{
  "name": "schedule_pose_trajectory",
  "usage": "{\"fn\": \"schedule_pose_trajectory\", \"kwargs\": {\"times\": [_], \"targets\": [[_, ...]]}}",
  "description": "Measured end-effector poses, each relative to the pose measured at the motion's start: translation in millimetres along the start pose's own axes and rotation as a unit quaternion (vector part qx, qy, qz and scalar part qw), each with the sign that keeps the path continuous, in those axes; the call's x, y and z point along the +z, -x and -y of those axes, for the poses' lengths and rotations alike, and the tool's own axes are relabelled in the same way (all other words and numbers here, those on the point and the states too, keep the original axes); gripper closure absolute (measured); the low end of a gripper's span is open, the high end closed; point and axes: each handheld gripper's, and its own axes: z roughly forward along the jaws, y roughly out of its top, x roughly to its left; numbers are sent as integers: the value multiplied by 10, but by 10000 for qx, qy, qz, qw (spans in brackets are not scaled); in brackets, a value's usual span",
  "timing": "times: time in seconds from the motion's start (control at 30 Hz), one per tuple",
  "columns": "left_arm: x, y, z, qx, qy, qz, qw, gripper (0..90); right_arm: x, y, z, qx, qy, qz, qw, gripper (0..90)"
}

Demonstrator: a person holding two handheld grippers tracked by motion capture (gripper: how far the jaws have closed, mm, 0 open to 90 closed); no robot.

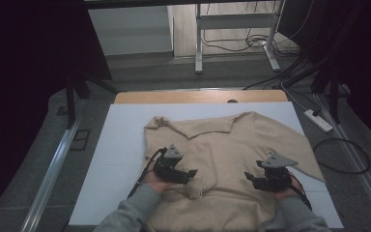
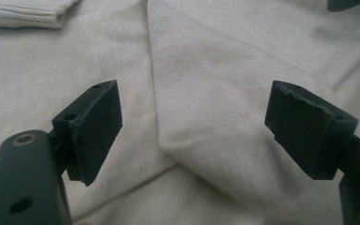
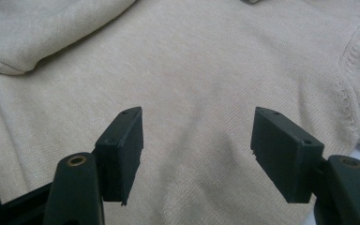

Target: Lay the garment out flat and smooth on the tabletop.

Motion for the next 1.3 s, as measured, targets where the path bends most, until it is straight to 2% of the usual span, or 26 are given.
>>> {"fn": "schedule_pose_trajectory", "kwargs": {"times": [0.07,0.13,0.33,0.47,0.57,0.73,0.8,0.83,0.97,1.1,1.2,1.3], "targets": [[70,-7,-32,-88,-60,75,9999,183,2,-3,2,-14,-12,9,10000,343],[130,8,-60,-81,-114,73,9999,184,4,-8,1,-14,-29,20,10000,343],[313,66,-77,50,-630,113,9979,164,15,-16,8,-85,-70,35,9999,338],[309,117,-61,88,-676,39,9977,218,14,-22,10,-127,-81,65,9999,337],[294,207,-28,344,-652,-117,9972,298,20,-17,14,-138,-114,101,9998,337],[254,296,-22,679,-586,26,9960,596,27,-29,15,-203,-146,156,9996,338],[225,313,-21,776,-516,-62,9956,737,29,-32,16,-254,-186,196,9993,338],[210,311,-21,813,-510,-56,9954,775,32,-32,18,-262,-192,205,9993,337],[119,286,-24,827,-329,-58,9960,804,33,-23,20,-234,-195,213,9993,338],[-68,217,-22,811,-108,-144,9965,805,25,-19,20,-238,-159,202,9994,337],[-237,100,20,658,64,-209,9976,805,26,-15,21,-250,-158,204,9994,337],[-404,-72,78,430,185,-297,9985,804,28,-14,22,-256,-170,211,9993,337]]}}
